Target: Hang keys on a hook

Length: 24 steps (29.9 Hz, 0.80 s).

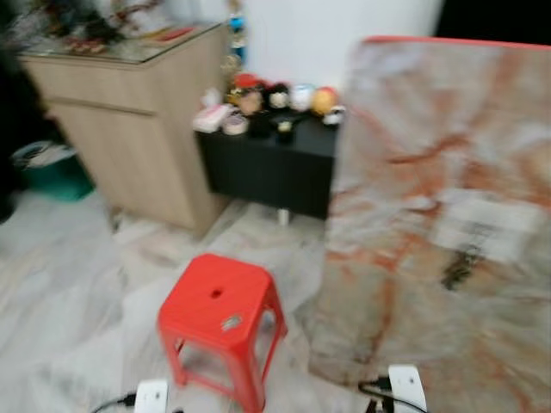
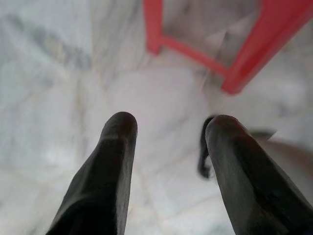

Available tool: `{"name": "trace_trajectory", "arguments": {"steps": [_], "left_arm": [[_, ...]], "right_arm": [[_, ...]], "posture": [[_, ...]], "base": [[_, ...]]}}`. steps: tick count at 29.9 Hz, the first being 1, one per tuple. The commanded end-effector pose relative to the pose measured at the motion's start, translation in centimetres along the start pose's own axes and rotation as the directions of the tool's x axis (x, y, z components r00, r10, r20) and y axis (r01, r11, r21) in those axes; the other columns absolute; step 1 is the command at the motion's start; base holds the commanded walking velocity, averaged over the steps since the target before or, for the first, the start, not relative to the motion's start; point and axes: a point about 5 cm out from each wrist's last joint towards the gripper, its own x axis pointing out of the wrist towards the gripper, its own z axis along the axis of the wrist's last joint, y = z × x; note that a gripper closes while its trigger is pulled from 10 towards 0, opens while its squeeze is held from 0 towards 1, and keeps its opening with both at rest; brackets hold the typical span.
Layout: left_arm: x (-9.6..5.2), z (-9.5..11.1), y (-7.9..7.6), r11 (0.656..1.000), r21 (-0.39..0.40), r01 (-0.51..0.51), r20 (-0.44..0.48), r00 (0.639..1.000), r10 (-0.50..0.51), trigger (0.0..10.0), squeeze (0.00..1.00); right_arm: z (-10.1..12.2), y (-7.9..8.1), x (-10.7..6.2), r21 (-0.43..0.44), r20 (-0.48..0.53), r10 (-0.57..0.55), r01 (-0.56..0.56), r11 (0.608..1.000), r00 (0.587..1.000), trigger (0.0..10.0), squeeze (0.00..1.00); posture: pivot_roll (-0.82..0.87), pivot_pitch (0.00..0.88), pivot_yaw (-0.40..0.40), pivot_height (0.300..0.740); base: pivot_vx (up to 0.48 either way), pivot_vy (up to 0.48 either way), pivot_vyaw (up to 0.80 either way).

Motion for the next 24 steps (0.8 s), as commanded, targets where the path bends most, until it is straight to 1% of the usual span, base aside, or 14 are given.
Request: {"name": "trace_trajectory", "arguments": {"steps": [1,2,8,12,21,23,24], "left_arm": [[0.1,0.2,-0.4,1.000,-0.010,0.013,0.000,1.000,-0.013,10.0,0.00],[0.1,0.1,-0.4,1.000,-0.010,0.013,-0.002,1.000,-0.013,10.0,0.00],[0.1,0.1,-0.3,1.000,-0.021,0.010,-0.009,1.000,-0.010,10.0,0.00],[0.1,0.0,-0.3,1.000,-0.025,0.008,-0.010,1.000,-0.008,10.0,0.00],[0.0,-0.3,-0.6,1.000,-0.028,0.010,-0.019,1.000,-0.010,10.0,0.00],[-0.1,-0.4,-0.6,1.000,-0.029,0.010,-0.023,1.000,-0.011,10.0,0.00],[-0.1,-0.4,-0.6,0.999,-0.031,0.010,-0.026,1.000,-0.011,10.0,0.00]], "right_arm": [[-0.9,-0.6,-0.1,0.022,-0.024,-0.013,0.013,1.000,1.000,10.0,0.00],[-1.3,-0.7,-0.2,0.032,-0.034,-0.014,0.015,0.999,0.999,10.0,0.00],[-2.0,-1.0,-0.3,0.054,-0.046,-0.014,0.016,0.998,0.999,10.0,0.00],[-1.8,-0.9,-0.3,0.057,-0.040,-0.014,0.017,0.998,0.999,10.0,0.00],[-1.7,-0.9,-0.3,0.079,-0.037,-0.025,0.028,0.996,0.999,10.0,0.00],[-1.8,-0.9,-0.3,0.097,-0.041,-0.026,0.029,0.995,0.999,10.0,0.00],[-1.9,-0.9,-0.3,0.106,-0.044,-0.027,0.031,0.994,0.999,10.0,0.00]], "posture": [[0.06,0.000,-0.015,0.740],[0.06,0.000,-0.015,0.740],[0.06,0.000,-0.014,0.740],[0.06,0.000,-0.015,0.740],[0.06,0.000,-0.013,0.740],[0.06,0.000,-0.014,0.740],[0.06,0.000,-0.014,0.740]], "base": [[0.000,0.000,0.00],[0.000,0.000,0.00],[0.000,0.000,0.00],[0.000,0.000,0.00],[0.000,0.295,0.00],[0.000,0.319,0.00],[0.000,0.337,-0.63]]}}
